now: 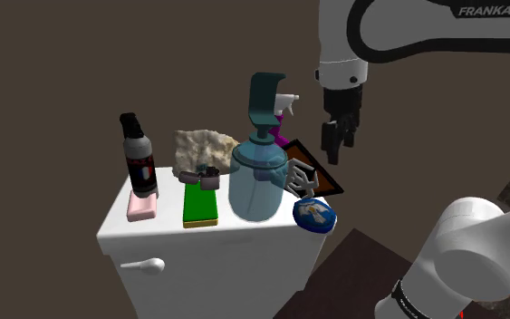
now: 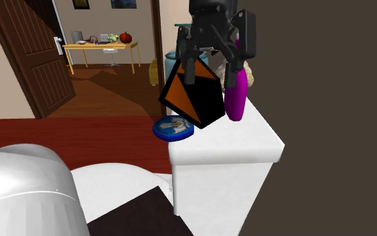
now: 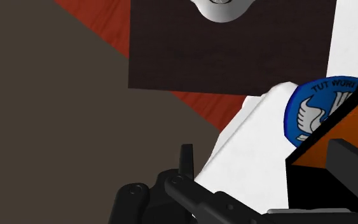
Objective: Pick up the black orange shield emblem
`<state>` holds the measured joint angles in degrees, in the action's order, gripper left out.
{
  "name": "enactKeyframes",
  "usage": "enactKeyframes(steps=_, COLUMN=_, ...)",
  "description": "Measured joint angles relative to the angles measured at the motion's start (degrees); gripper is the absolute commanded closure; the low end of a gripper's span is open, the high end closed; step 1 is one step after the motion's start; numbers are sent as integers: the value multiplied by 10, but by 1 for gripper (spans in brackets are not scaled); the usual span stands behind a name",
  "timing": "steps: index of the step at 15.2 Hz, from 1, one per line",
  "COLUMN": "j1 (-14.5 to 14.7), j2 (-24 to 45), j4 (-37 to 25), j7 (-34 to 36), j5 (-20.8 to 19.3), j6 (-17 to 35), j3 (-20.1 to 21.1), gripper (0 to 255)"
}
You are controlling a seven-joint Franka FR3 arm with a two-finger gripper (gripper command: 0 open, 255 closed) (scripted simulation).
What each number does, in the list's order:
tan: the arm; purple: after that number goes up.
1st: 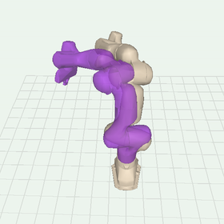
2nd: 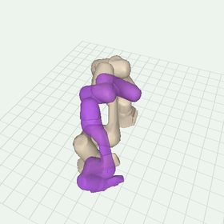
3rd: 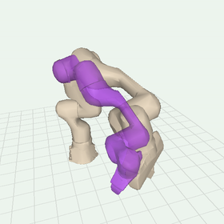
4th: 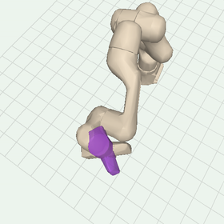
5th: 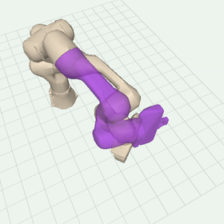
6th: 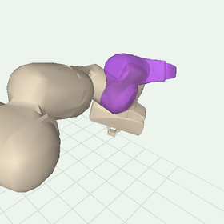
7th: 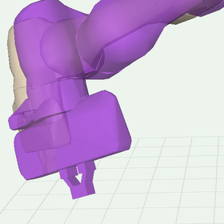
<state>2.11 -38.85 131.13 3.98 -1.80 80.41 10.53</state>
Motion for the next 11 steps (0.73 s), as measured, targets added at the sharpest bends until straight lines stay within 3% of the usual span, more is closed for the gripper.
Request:
enactKeyframes(steps=8, j1=17, j2=87, j4=-140, j7=121, j5=35, j6=-76, j3=111, gripper=0)
enactKeyframes(steps=11, j1=18, j2=91, j4=-143, j7=133, j5=38, j6=-78, j3=122, gripper=0)
